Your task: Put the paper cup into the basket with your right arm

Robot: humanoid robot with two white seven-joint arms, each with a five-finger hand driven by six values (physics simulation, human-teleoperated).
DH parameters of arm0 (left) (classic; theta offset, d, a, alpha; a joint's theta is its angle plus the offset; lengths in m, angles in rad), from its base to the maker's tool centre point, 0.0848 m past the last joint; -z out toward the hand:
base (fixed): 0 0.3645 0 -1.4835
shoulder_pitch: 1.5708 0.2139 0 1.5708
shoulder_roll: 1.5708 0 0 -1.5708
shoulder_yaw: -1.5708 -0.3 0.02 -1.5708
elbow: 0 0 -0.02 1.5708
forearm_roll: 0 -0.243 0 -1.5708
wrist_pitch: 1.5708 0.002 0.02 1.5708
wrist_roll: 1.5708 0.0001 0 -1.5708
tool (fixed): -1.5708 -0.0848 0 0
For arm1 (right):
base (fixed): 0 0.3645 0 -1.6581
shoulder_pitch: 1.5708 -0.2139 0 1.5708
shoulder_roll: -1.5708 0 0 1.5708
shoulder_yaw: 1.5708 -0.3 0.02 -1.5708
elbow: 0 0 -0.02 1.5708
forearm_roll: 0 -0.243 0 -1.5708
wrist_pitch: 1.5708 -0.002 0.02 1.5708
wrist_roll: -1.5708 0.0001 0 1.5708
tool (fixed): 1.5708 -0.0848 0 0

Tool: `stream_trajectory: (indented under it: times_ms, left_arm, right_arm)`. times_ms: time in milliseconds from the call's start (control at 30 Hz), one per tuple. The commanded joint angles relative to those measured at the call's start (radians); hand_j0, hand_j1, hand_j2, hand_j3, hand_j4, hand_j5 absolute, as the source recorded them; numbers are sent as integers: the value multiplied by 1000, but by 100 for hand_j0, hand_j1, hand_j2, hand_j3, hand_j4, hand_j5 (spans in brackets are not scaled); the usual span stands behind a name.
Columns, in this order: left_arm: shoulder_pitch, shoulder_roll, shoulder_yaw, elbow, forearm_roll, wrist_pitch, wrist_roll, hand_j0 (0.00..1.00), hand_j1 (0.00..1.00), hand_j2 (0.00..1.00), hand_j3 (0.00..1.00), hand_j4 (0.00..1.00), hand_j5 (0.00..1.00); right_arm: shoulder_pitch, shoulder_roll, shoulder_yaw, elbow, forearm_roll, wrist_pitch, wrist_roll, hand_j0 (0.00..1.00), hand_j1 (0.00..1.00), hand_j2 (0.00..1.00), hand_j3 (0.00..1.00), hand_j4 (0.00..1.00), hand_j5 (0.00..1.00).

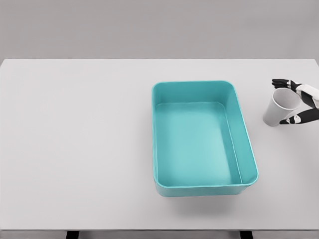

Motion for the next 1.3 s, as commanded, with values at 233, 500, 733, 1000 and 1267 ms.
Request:
stream_trajectory:
  times_ms: [233, 500, 733, 1000, 1267]
  left_arm:
    - [0, 0, 0, 0, 0, 0, 0, 100, 100, 100, 100, 100, 100]
    - [0, 0, 0, 0, 0, 1, 0, 100, 100, 100, 100, 100, 100]
    - [0, 0, 0, 0, 0, 0, 0, 100, 100, 100, 100, 100, 100]
    - [0, 0, 0, 0, 0, 0, 0, 100, 100, 100, 100, 100, 100]
    - [0, 0, 0, 0, 0, 0, 0, 100, 100, 100, 100, 100, 100]
  right_arm:
    - [0, 3, -2, -18, -8, 3, 0, 100, 100, 100, 100, 100, 100]
    - [0, -1, -11, -17, -8, 3, 0, 89, 89, 89, 89, 89, 89]
    - [0, -1, -46, -18, -11, -9, 0, 91, 91, 91, 91, 91, 91]
    - [0, 1, -46, -29, -13, -11, 0, 89, 89, 89, 89, 89, 89]
    - [0, 1, -57, -29, -13, -11, 0, 82, 82, 82, 82, 82, 82]
